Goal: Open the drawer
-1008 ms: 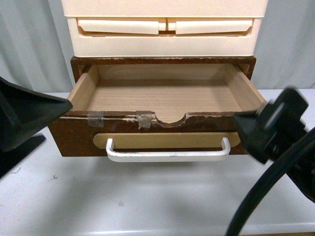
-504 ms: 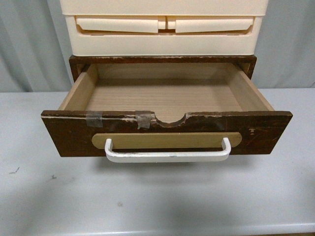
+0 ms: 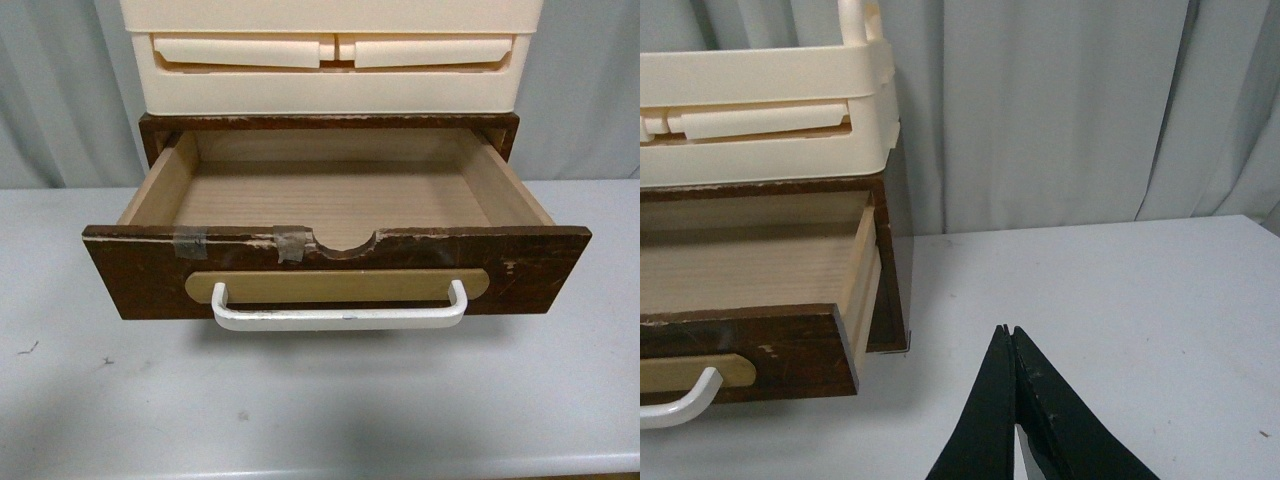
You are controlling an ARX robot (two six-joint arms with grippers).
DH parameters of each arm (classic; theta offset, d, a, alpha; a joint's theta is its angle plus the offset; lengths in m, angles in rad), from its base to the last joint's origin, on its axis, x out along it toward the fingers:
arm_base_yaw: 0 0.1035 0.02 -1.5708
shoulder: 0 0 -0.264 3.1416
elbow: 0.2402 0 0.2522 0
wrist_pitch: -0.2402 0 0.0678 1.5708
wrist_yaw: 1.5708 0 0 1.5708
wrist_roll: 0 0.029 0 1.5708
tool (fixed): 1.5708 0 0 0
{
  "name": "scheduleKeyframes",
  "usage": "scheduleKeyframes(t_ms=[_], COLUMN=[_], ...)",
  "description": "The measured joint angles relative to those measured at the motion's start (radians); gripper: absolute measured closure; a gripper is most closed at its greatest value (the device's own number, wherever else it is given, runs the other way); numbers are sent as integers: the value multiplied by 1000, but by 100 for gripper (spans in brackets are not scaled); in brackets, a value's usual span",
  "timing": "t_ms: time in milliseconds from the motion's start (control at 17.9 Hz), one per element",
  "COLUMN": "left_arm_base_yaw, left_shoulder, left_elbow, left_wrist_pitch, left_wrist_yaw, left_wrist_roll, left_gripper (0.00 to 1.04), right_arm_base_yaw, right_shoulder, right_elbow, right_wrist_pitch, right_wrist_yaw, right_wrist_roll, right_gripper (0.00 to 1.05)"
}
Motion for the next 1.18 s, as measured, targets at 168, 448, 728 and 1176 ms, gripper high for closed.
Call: scheduleKeyframes(t_ms=[168,448,728,1176], left_arm_base_yaw=[0,0,0,0], left_shoulder=[-98,-213,-273,-463], left_elbow=[0,0,0,0], left_wrist_pitch=[-93,-207,-266,-463], left_wrist_yaw=[0,0,0,0], left_wrist_roll=[0,0,0,0], left_gripper=[103,103,103,103], right_arm_base_yaw=[6,6,6,6], right_shoulder=[-107,-240,-313,-534], right_elbow=[0,0,0,0], right_wrist_pitch=[-105,-232,-306,-538], right_wrist_yaw=[-1,-1,-1,-4], right_wrist_roll=[0,0,0,-2], right_gripper=[103,103,103,103])
